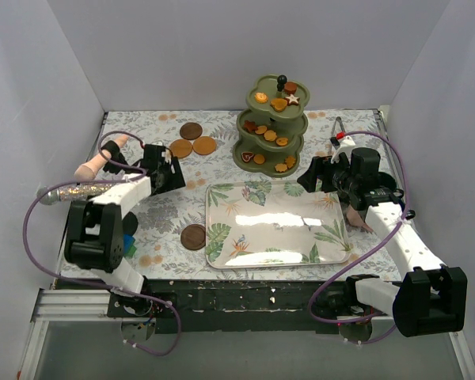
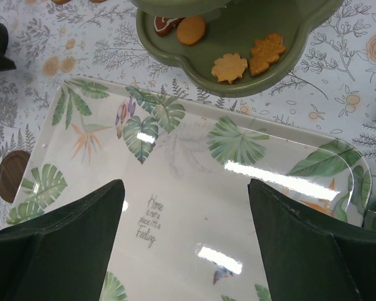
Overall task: Serve the afternoon tea
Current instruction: Move the coaster to the center of the board.
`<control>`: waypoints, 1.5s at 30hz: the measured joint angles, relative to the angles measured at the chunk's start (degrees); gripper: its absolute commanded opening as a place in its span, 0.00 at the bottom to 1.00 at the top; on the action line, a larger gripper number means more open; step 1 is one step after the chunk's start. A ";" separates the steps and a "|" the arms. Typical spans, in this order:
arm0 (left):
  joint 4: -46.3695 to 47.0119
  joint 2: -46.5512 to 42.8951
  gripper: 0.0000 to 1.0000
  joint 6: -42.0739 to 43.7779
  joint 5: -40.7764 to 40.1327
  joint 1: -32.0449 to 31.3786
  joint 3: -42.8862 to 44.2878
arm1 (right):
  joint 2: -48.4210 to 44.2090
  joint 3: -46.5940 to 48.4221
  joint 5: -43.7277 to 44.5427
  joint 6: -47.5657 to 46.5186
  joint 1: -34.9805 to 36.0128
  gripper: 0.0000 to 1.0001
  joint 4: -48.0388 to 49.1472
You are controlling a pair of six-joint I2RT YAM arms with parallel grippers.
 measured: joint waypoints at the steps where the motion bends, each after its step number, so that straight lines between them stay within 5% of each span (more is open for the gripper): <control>1: -0.85 -3.15 0.76 -0.94 -0.02 -0.55 -1.97 | 0.00 0.00 -0.02 -0.02 0.00 0.88 0.00; 7: -9.01 -15.96 0.85 -6.19 -1.36 -5.60 -7.74 | 0.00 0.00 -0.33 0.04 0.00 0.88 -0.04; 16: -22.10 -19.23 0.90 -17.97 -5.66 -16.20 -10.36 | -1.88 0.00 -0.57 0.74 0.00 0.88 -0.11; 29: -27.56 -23.26 0.72 -29.44 -6.32 -17.16 -18.38 | -3.54 -0.02 -0.55 0.74 0.00 0.88 -0.66; 33: -25.81 -21.97 0.61 -30.12 -6.38 -17.16 -18.40 | -3.54 -0.04 -0.57 0.87 0.00 0.88 -0.68; 45: -15.65 -15.67 0.55 -29.86 -8.68 -14.71 -16.85 | -3.54 -0.04 -0.55 0.87 0.00 0.88 -0.90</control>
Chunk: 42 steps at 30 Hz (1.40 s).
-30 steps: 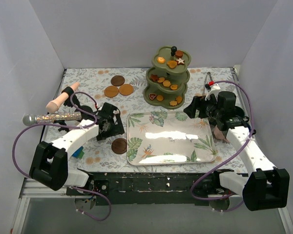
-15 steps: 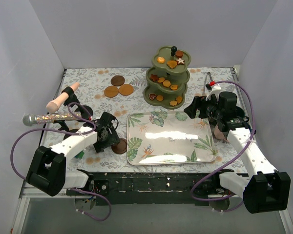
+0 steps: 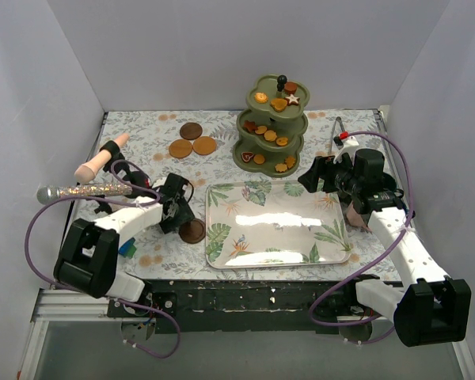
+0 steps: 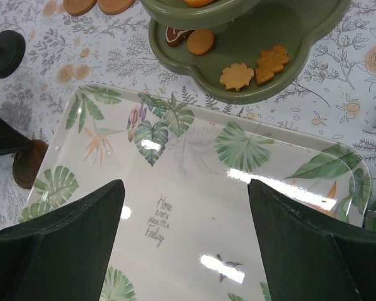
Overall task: Serve the afternoon tea
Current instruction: Move the coaster to the center of the board.
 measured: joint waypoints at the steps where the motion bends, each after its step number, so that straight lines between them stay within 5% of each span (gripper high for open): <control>1: 0.48 0.57 0.55 0.24 -0.26 0.33 0.44 | 0.00 0.00 0.00 0.00 0.00 0.88 0.00; 13: 8.76 14.01 0.55 8.41 -7.48 5.46 12.20 | -0.17 0.00 0.22 -0.02 0.00 0.88 -0.04; 25: 10.38 8.87 0.98 16.09 -4.66 7.78 11.69 | -0.46 0.00 0.48 -0.07 0.00 0.88 -0.46; 30: 8.55 2.84 0.98 17.64 -0.39 7.78 8.17 | -0.37 0.00 0.39 -0.02 0.00 0.88 -0.44; 37: 8.22 5.68 0.78 19.58 6.64 7.74 6.29 | -0.31 0.00 0.39 -0.02 0.00 0.88 -0.44; 42: 7.91 7.76 0.83 21.38 8.26 7.48 6.75 | -0.33 0.00 0.42 -0.04 0.00 0.88 -0.44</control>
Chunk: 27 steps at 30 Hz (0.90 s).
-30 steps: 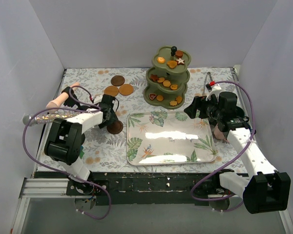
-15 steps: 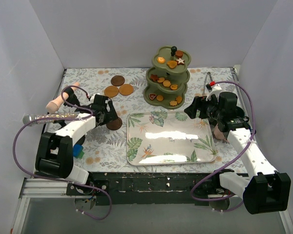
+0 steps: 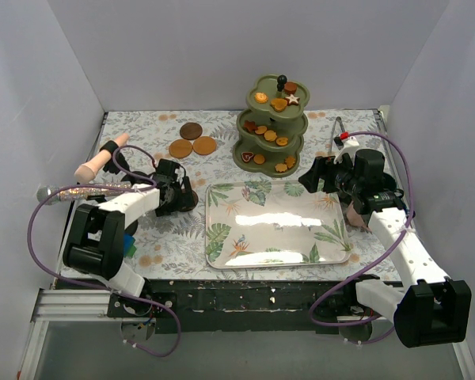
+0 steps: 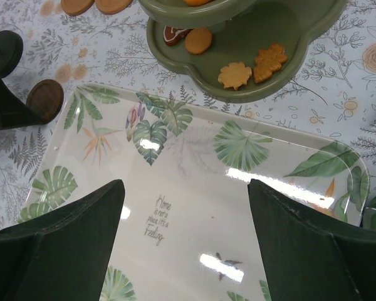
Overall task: Serve the afternoon tea
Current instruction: Move the coaster to the center of the board.
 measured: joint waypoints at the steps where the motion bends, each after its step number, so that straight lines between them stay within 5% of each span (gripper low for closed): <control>1: 0.00 0.28 0.86 0.44 0.07 -0.07 0.31 | 0.00 0.00 0.00 0.00 0.00 0.88 0.00; 6: -0.48 2.23 0.88 2.75 -0.11 -1.38 2.08 | 0.02 0.00 0.00 0.00 0.00 0.88 0.00; 14: -2.40 7.02 0.65 6.19 -5.22 -4.44 6.54 | 0.13 -0.07 0.00 -0.13 0.00 0.88 0.04; 27: 0.07 16.94 0.62 8.15 -5.03 -4.46 17.59 | 0.13 -0.39 0.44 -1.29 0.00 0.88 0.04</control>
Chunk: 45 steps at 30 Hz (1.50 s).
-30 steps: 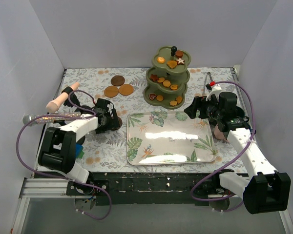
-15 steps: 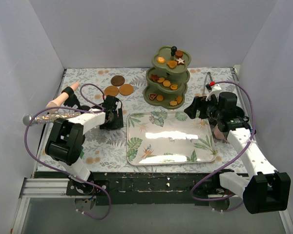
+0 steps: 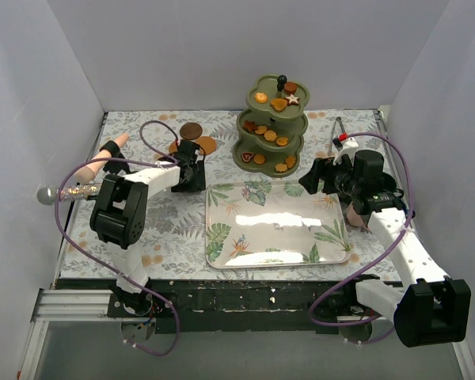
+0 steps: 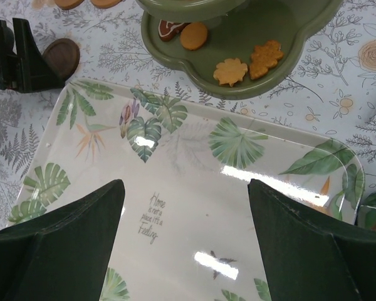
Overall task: Serve the afternoon tea
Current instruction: Move the coaster to the center of the board.
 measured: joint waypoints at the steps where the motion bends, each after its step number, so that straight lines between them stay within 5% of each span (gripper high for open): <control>1: 0.07 0.98 0.62 0.17 0.00 0.02 1.25 | 0.04 -0.13 0.02 -0.02 0.00 0.88 0.00; 24: 0.83 9.97 0.61 0.59 -2.12 0.02 12.85 | 0.79 -0.42 0.02 -0.02 0.00 0.88 0.02; 45: 1.99 11.15 0.61 1.27 -2.34 1.84 14.16 | 0.81 -0.44 0.02 -0.02 0.00 0.88 0.02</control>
